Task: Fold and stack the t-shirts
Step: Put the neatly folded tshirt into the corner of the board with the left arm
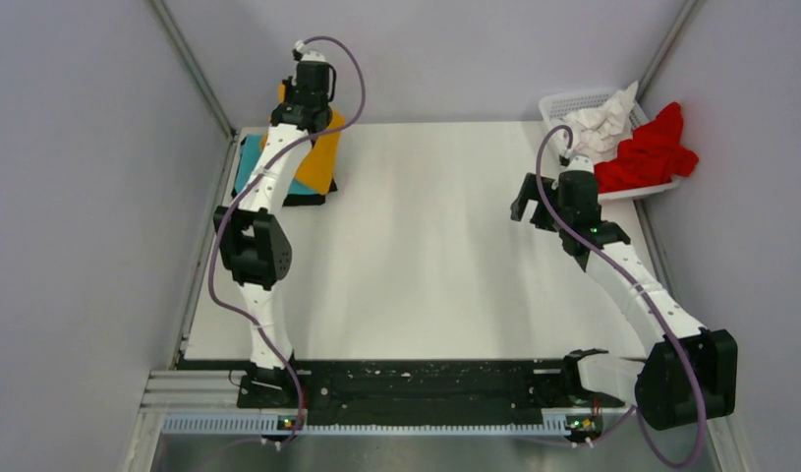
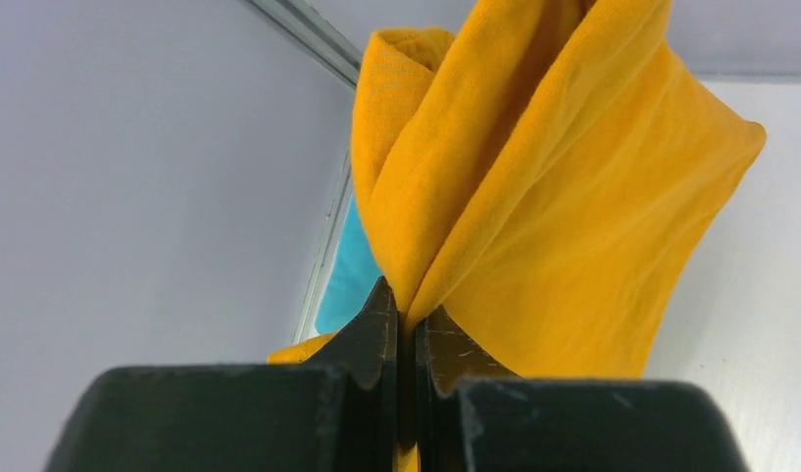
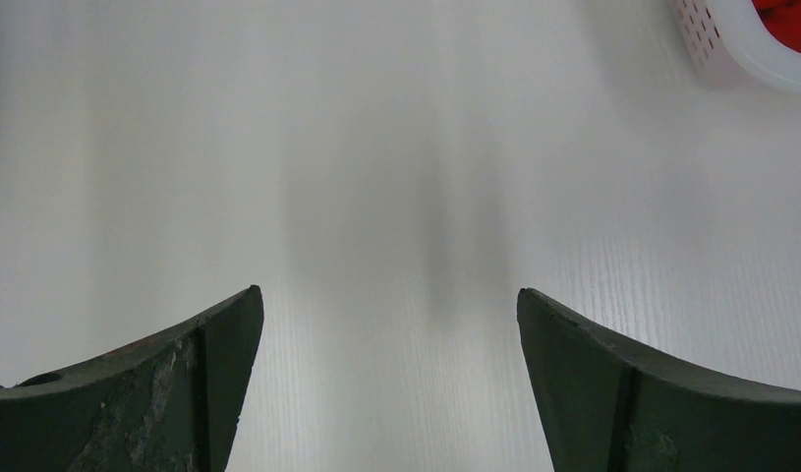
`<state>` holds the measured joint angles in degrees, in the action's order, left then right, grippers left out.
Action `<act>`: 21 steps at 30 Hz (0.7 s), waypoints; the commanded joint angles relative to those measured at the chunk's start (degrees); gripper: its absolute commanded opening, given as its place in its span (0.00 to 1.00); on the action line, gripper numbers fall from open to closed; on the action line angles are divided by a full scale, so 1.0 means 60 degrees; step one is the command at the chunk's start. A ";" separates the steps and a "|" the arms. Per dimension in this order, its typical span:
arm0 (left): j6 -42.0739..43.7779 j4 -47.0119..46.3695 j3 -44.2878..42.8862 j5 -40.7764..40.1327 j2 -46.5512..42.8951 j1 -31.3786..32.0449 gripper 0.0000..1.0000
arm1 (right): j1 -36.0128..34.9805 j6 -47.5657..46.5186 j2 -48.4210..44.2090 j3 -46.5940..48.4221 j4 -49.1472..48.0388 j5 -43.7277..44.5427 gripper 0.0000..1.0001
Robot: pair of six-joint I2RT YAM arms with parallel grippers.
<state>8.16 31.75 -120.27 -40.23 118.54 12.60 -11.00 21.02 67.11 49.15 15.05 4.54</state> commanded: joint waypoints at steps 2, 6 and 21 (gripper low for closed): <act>-0.0275 -0.0305 -0.0579 0.0653 0.0079 -0.0782 0.00 | 0.0042 -0.0173 0.0080 0.0220 0.0016 0.0349 0.99; -0.0335 -0.0389 -0.0595 0.1196 0.0537 -0.1323 0.00 | 0.0041 -0.0192 0.0233 0.0290 0.0117 0.0475 0.99; -0.0749 -0.0514 -0.0995 0.0746 0.1849 -0.2746 0.98 | 0.0044 -0.0119 0.0417 0.0437 0.0416 0.0962 0.99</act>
<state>4.64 31.33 -122.10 -32.58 130.76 -2.90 -11.00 20.56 70.28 49.19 17.54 8.16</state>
